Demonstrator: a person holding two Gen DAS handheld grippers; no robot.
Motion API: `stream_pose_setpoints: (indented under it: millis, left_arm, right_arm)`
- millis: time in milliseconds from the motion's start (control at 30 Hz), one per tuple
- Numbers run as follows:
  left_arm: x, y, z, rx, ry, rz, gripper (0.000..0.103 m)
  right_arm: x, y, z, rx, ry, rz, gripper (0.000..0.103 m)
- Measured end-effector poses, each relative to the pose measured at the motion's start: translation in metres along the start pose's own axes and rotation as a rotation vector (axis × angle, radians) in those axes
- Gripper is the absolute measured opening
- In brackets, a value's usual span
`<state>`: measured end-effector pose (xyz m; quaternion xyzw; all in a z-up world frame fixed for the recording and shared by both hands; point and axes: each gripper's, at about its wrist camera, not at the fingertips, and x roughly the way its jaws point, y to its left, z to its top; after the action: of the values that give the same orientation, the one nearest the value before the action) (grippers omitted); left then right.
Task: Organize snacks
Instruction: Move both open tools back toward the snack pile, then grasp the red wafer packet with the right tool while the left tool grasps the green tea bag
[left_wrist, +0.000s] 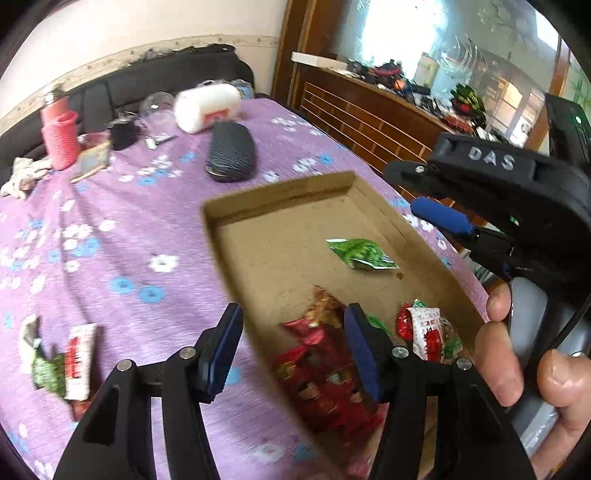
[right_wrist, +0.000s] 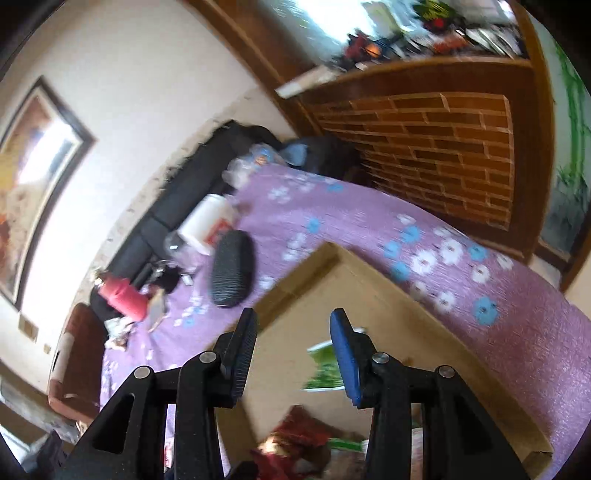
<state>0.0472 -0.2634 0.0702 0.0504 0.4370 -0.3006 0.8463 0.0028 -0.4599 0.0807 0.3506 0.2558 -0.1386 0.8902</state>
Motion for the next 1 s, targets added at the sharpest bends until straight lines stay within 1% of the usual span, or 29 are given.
stream_pose_setpoints:
  millis: [100,167,267,400,467,533,567,600,633,667,700,733,800,900,1000]
  left_arm:
    - [-0.021,0.020,-0.004,-0.019,-0.022,0.023,0.056]
    - [-0.033,0.034,-0.007,-0.032,-0.035,0.040,0.056]
    - [-0.054,0.065,-0.016,-0.068,-0.060,0.071,0.056]
    - [-0.077,0.114,-0.031,-0.152,-0.090,0.127,0.056]
    - [-0.083,0.137,-0.039,-0.183,-0.099,0.192,0.057]
    - [-0.085,0.160,-0.046,-0.217,-0.114,0.253,0.057]
    - [-0.085,0.173,-0.049,-0.248,-0.113,0.259,0.057]
    - [-0.083,0.181,-0.050,-0.267,-0.110,0.251,0.057]
    - [-0.081,0.193,-0.052,-0.298,-0.104,0.230,0.057]
    - [-0.079,0.198,-0.053,-0.313,-0.104,0.227,0.057]
    - [-0.077,0.204,-0.055,-0.326,-0.100,0.233,0.057]
    - [-0.074,0.209,-0.057,-0.333,-0.088,0.239,0.056]
    - [-0.073,0.213,-0.059,-0.338,-0.075,0.240,0.057]
    - [-0.074,0.216,-0.060,-0.356,-0.071,0.229,0.057]
    - [-0.078,0.221,-0.063,-0.385,-0.074,0.215,0.057]
  right_arm:
    - [-0.006,0.016,-0.005,-0.052,-0.009,0.067,0.044]
    - [-0.007,0.026,-0.011,-0.078,-0.007,0.094,0.044]
    - [-0.008,0.048,-0.024,-0.155,-0.006,0.124,0.044]
    - [-0.006,0.081,-0.049,-0.267,0.034,0.194,0.044]
    - [-0.006,0.094,-0.064,-0.315,0.054,0.220,0.044]
    - [-0.004,0.113,-0.085,-0.382,0.091,0.270,0.044]
    - [-0.001,0.124,-0.098,-0.423,0.124,0.304,0.044]
    - [0.002,0.131,-0.109,-0.450,0.159,0.335,0.044]
    - [0.009,0.139,-0.121,-0.478,0.213,0.373,0.044]
    - [0.016,0.145,-0.130,-0.494,0.253,0.392,0.044]
    - [0.024,0.149,-0.140,-0.515,0.291,0.396,0.044]
    - [0.033,0.154,-0.151,-0.543,0.316,0.377,0.044]
    - [0.044,0.159,-0.165,-0.593,0.336,0.336,0.044]
    - [0.056,0.166,-0.181,-0.660,0.364,0.321,0.044]
    - [0.060,0.171,-0.195,-0.753,0.402,0.291,0.044]
